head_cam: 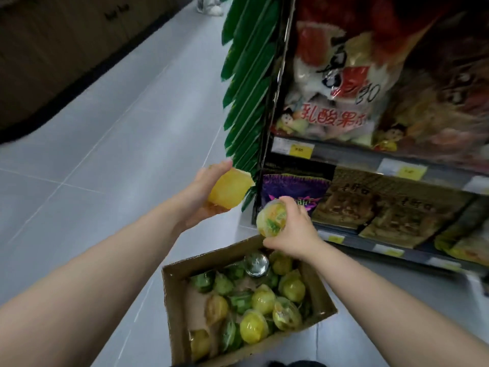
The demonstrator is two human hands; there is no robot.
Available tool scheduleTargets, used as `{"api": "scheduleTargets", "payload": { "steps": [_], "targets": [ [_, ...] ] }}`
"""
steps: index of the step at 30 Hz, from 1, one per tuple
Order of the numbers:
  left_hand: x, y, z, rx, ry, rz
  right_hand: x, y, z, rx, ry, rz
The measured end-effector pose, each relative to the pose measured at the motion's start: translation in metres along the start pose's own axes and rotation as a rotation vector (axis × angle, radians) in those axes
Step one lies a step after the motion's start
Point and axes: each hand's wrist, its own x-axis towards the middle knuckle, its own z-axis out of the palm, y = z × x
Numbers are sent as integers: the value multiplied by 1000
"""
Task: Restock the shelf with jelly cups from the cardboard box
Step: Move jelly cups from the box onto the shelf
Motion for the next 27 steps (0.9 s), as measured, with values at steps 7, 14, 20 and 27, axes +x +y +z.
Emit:
{"api": "scheduleTargets", "payload": {
  "steps": [7,14,20,27],
  "targets": [
    [-89,175,84,351,-49,93,-103,-93,-181,43,143,59],
    [-186,341,168,574,-107,299,-210,-176,-359,57,360,42],
    [-253,442,259,625,-93,595,-281,-189,-480,74,582,-2],
    [-313,482,370,590,-9,822,-356,-177,-594,153,857,-266]
  ]
}}
